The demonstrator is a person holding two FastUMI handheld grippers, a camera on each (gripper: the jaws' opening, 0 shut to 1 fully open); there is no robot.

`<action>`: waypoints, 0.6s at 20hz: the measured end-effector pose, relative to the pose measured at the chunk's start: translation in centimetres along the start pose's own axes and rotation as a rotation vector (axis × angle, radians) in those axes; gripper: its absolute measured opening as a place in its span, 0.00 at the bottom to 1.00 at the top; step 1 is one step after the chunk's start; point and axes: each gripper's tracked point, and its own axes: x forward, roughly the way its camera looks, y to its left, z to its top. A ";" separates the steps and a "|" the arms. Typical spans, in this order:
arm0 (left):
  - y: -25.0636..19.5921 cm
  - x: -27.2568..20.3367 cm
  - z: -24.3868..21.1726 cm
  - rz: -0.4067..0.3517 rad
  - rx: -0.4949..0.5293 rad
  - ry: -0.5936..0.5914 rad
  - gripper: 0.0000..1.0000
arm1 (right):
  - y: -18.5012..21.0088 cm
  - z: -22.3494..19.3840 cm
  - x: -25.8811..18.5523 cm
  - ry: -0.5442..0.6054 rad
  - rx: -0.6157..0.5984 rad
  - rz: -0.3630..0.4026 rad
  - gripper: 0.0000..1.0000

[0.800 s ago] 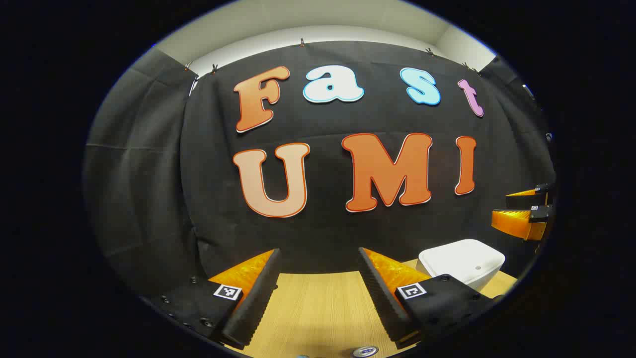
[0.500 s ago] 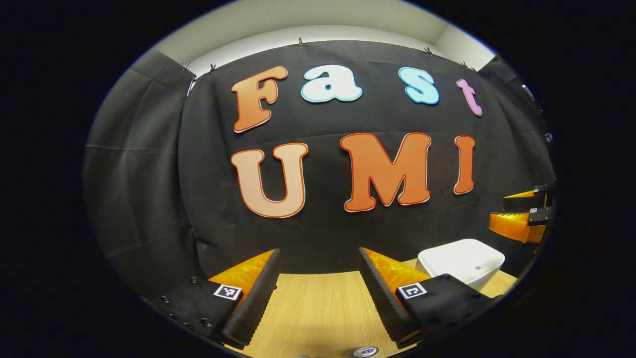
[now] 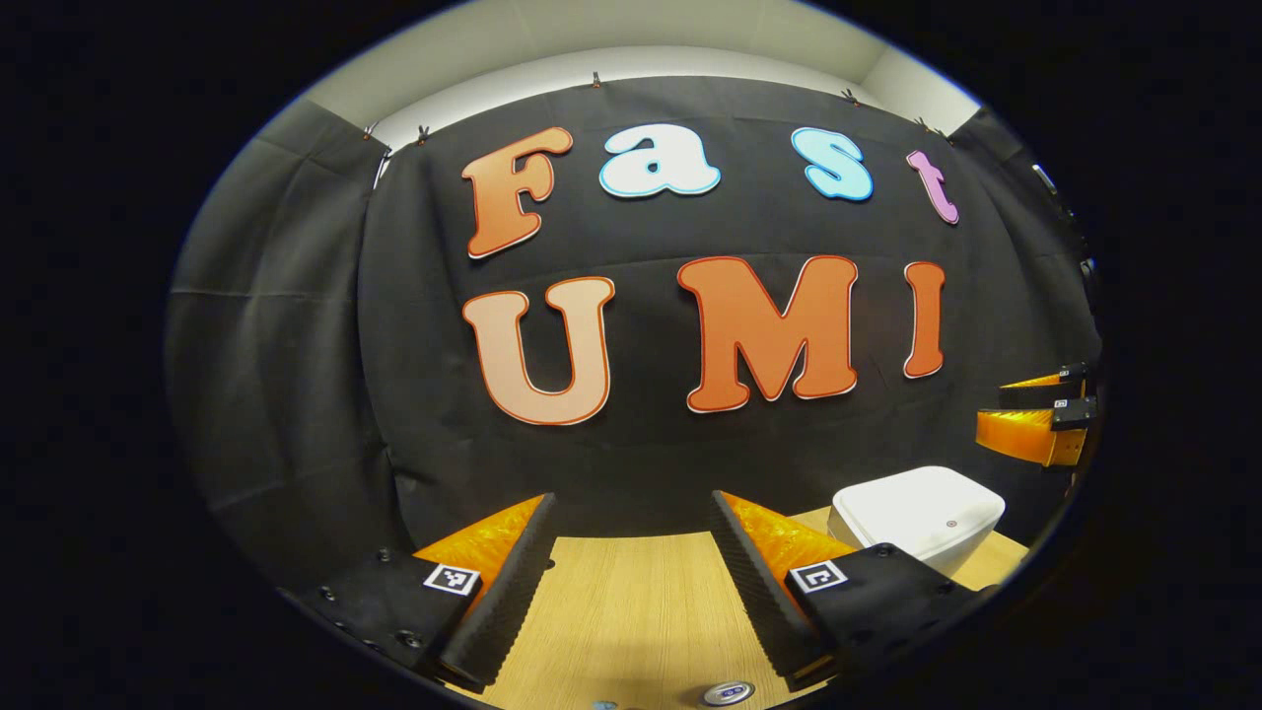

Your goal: Press the lid of the desktop garbage bin to open it, pick up the crumpled paper on the desktop and throw it into the bin, then pick up the pop can on the desktop and drop it into the bin, and finally close the garbage bin lid.

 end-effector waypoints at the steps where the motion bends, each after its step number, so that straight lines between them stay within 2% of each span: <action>1: 0.0 0.0 -0.1 0.001 0.001 0.001 0.98 | -0.1 0.0 0.0 -0.002 0.000 0.001 0.81; 4: 0.0 -0.3 -0.4 0.005 0.006 0.008 0.98 | -0.1 -0.3 -0.2 0.005 0.015 0.014 0.64; 7: -0.1 -0.5 -0.7 0.007 0.010 0.017 0.98 | -0.4 -0.7 -0.3 0.009 0.027 0.020 0.58; 9: -0.2 -0.7 -0.9 0.009 0.013 0.023 0.98 | -0.4 -1.4 -0.3 0.024 0.031 0.030 0.49; 10: -0.3 -0.8 -0.9 0.010 0.016 0.026 0.98 | -0.4 -2.0 -0.3 0.040 0.030 0.038 0.41; 12: -0.4 -0.8 -1.2 0.010 0.022 0.034 0.98 | -0.4 -3.3 -0.1 0.079 0.027 0.044 0.33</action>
